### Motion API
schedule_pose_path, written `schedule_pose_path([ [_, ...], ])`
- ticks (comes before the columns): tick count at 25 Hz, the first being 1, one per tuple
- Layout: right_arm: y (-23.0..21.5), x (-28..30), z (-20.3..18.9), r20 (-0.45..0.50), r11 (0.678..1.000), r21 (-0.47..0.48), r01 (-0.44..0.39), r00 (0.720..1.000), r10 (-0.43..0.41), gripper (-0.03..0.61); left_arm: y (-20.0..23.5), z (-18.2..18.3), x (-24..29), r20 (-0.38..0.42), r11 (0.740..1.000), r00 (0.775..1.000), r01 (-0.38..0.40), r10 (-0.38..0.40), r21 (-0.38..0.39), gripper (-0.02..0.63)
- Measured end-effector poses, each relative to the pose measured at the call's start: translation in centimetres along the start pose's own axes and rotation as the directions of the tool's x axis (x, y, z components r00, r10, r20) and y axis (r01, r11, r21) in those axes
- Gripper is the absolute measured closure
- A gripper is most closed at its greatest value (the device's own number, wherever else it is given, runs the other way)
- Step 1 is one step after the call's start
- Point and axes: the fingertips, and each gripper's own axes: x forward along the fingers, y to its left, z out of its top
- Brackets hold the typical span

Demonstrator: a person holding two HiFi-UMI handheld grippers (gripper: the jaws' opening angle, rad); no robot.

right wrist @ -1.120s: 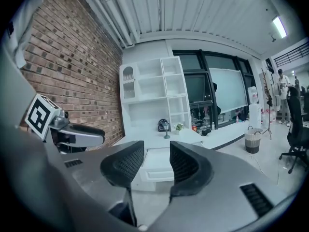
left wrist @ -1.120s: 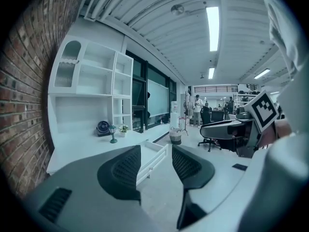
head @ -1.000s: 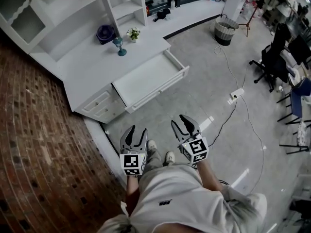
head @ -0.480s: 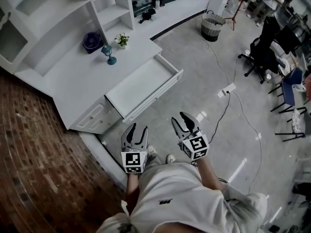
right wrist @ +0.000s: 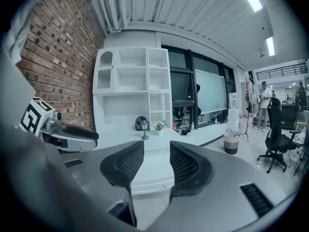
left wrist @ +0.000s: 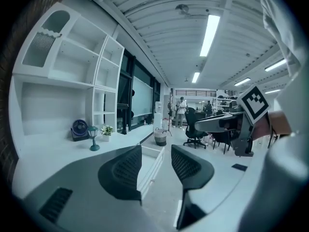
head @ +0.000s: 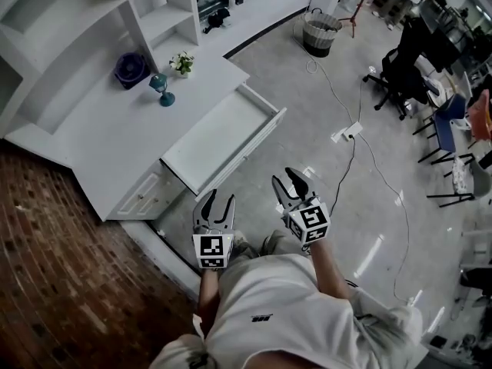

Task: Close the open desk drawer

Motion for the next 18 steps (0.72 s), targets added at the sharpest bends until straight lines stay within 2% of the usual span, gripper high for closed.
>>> schedule_pose_path([
  [8, -1.6, 2.8, -1.7, -0.047, 1.0, -0.011, 0.009, 0.999, -0.009, 0.43, 1.8, -1.0, 2.8, -0.016, 1.0, 1.0, 0.001, -0.001, -0.018, 0.411],
  [18, -5.8, 7.5, -3.2, -0.094, 0.997, 0.01, -0.082, 0.992, 0.082, 0.43, 1.9, -1.6, 8.9, -0.07, 0.999, 0.996, -0.051, 0.05, -0.014, 0.414],
])
